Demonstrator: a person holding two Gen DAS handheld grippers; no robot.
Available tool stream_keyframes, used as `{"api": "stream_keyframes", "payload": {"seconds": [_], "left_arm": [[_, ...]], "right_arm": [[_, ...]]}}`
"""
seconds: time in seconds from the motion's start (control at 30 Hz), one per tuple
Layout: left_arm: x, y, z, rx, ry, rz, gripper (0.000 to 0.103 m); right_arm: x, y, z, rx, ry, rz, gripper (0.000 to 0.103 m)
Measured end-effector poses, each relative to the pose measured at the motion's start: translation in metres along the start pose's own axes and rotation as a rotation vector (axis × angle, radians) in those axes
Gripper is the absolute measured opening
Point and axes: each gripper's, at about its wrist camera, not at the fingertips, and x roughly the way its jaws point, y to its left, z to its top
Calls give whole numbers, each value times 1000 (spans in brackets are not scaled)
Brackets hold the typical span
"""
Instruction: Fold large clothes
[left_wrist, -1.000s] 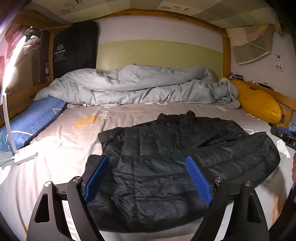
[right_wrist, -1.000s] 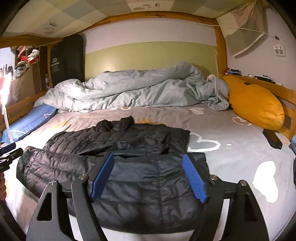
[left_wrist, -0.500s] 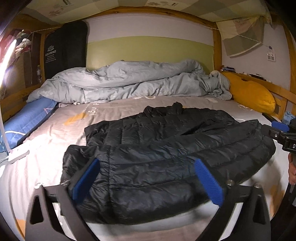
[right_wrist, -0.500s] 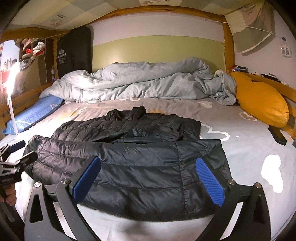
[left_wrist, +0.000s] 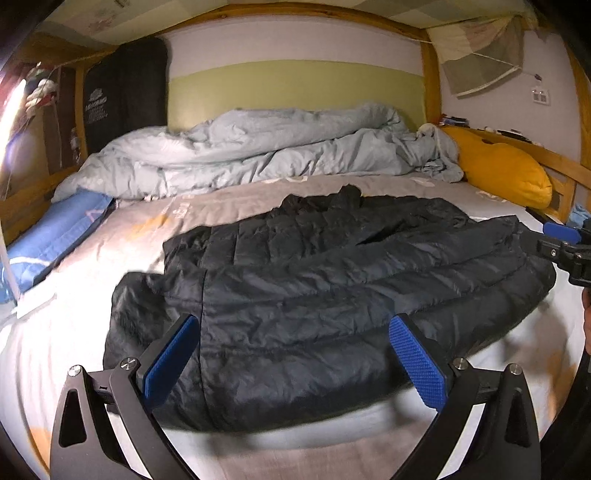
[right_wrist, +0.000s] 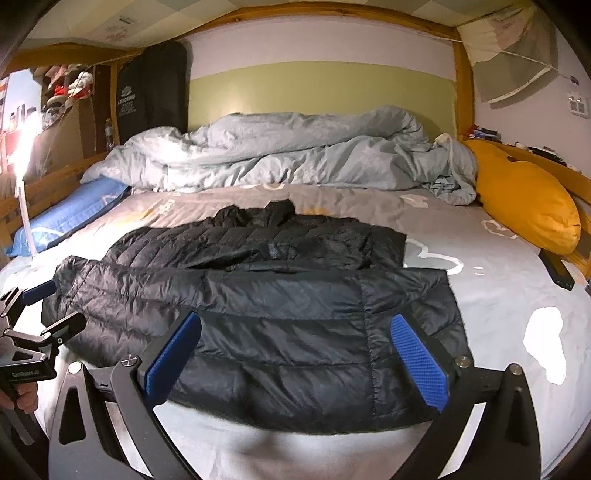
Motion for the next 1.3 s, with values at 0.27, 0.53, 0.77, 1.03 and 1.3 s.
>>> {"api": "stream_keyframes", "payload": {"seconds": [0.27, 0.53, 0.77, 1.03, 1.3], "left_arm": [[16, -19, -21, 155, 57, 63, 103], [30, -30, -38, 270, 152, 32, 103], [48, -41, -51, 354, 204, 116, 103], [65, 9, -37, 201, 214, 225, 102], [43, 31, -20, 115, 187, 167, 30]], "right_arm": [[15, 30, -17, -167, 98, 42, 102], [42, 78, -59, -485, 220, -6, 102], [59, 79, -70, -551, 219, -176, 102], [72, 23, -48, -382, 270, -291, 102], [54, -23, -24, -186, 270, -162, 50]]}}
